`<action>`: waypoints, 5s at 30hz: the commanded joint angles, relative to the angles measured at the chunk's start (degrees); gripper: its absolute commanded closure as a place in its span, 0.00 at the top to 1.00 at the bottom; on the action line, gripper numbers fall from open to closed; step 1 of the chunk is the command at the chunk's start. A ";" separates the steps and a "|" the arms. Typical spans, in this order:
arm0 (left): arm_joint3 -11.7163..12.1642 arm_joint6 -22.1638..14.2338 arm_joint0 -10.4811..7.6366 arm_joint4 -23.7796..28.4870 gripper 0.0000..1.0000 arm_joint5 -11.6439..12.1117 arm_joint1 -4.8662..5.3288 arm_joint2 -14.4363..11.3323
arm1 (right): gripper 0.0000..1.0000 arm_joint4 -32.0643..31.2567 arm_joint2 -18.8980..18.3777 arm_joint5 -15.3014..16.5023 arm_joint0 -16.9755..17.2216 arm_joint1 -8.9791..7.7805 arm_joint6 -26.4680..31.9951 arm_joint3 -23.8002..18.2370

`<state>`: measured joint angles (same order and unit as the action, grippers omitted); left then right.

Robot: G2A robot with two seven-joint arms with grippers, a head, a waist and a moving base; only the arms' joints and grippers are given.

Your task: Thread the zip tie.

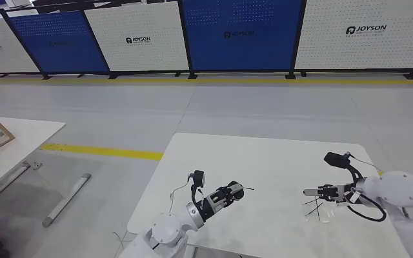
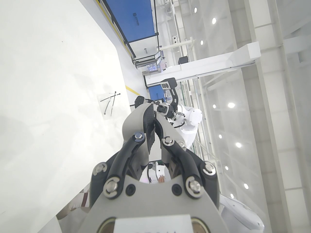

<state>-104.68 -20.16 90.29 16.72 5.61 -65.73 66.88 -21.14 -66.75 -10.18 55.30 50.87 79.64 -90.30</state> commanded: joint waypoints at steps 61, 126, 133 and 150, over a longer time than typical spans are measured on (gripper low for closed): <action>0.00 0.00 0.00 0.00 0.00 0.00 0.00 0.00 | 0.36 -1.56 18.26 -9.30 -10.97 0.69 0.00 13.30; 0.00 0.00 0.00 0.00 0.00 0.00 0.00 0.00 | 0.00 1.98 34.75 -9.30 -23.99 7.18 -0.03 30.52; 0.00 0.00 0.00 0.00 0.00 0.00 0.00 0.00 | 0.00 2.08 24.98 -9.30 -16.90 3.05 -7.46 20.65; 0.00 0.00 0.00 0.00 0.00 0.00 0.00 0.00 | 0.00 2.18 8.36 -8.83 1.36 -3.07 -12.29 0.39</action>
<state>-104.68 -20.16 90.29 16.72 5.61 -65.73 66.88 -18.97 -58.38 -19.01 56.65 47.81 67.35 -89.89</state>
